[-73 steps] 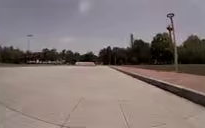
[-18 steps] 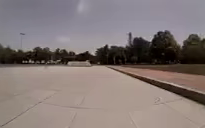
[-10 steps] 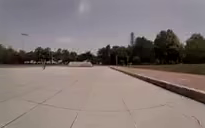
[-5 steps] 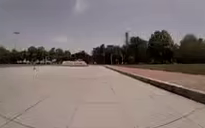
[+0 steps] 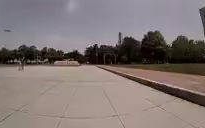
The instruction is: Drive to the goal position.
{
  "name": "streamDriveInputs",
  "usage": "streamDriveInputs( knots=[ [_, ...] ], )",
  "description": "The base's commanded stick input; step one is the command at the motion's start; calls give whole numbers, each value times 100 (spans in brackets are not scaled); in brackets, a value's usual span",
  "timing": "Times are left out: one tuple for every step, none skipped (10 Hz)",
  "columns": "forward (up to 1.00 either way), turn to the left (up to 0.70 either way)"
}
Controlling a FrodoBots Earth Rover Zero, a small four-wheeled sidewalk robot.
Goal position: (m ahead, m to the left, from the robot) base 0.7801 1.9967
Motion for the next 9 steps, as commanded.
streamDriveInputs(
  knots=[
    [100,0],
    [100,0],
    [100,0],
    [100,0],
    [100,0],
    [100,0],
    [100,0],
    [100,0],
    [100,0]
  ],
)
